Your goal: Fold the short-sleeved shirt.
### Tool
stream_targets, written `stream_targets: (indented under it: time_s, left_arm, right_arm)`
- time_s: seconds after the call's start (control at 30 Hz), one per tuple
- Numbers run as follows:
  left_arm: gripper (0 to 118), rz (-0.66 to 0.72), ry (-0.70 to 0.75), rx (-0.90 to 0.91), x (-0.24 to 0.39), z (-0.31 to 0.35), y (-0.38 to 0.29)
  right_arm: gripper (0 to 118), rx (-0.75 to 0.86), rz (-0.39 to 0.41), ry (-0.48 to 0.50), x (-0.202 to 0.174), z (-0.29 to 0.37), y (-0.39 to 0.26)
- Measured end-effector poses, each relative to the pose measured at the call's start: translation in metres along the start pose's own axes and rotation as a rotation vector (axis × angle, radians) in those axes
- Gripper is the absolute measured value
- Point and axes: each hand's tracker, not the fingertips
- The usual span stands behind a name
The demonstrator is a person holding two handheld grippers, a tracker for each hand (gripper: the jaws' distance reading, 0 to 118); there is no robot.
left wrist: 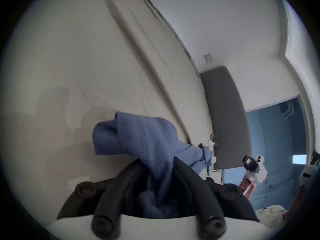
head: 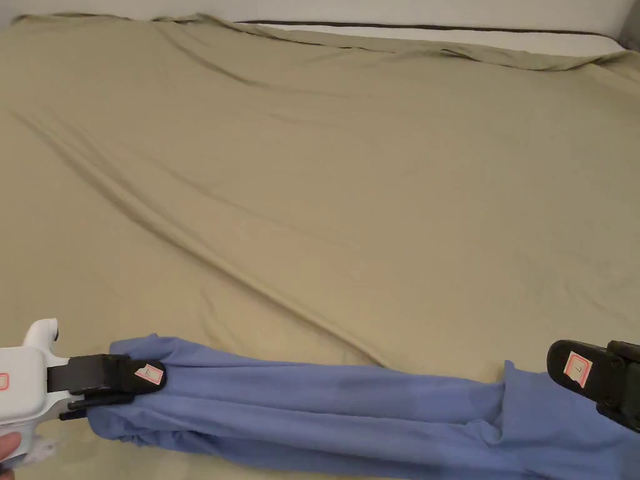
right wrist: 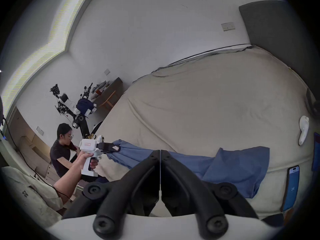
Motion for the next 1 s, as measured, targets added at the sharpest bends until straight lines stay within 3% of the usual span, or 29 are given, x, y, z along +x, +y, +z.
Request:
stream_targets:
  time_s: [0.33,0.53,0.67,0.83,1.0]
  left_arm:
    - [12,0.062,0.226,0.068,-0.012,0.062,0.004]
    - [12,0.103,0.384,0.107,-0.024,0.086,0.015]
    - [12,-0.028,0.455,0.117,0.042,0.051,0.015]
    - [12,0.001,0.173,0.141,0.13,-0.011,0.001]
    - [12,-0.138,0.188,-0.021,0.165,-0.131,-0.003]
  right_arm:
    - [3,0.008,0.107,-0.049,-0.019,-0.002,0.008]
    - [3,0.006,0.109,-0.052,-0.018,-0.002,0.007]
    - [3,-0.01,0.106,-0.07,-0.016,-0.007,0.005]
    - [3,-0.026,0.077,-0.056,-0.013,-0.012,0.001]
    - [3,-0.046,0.062,-0.049,-0.012,-0.017,-0.003]
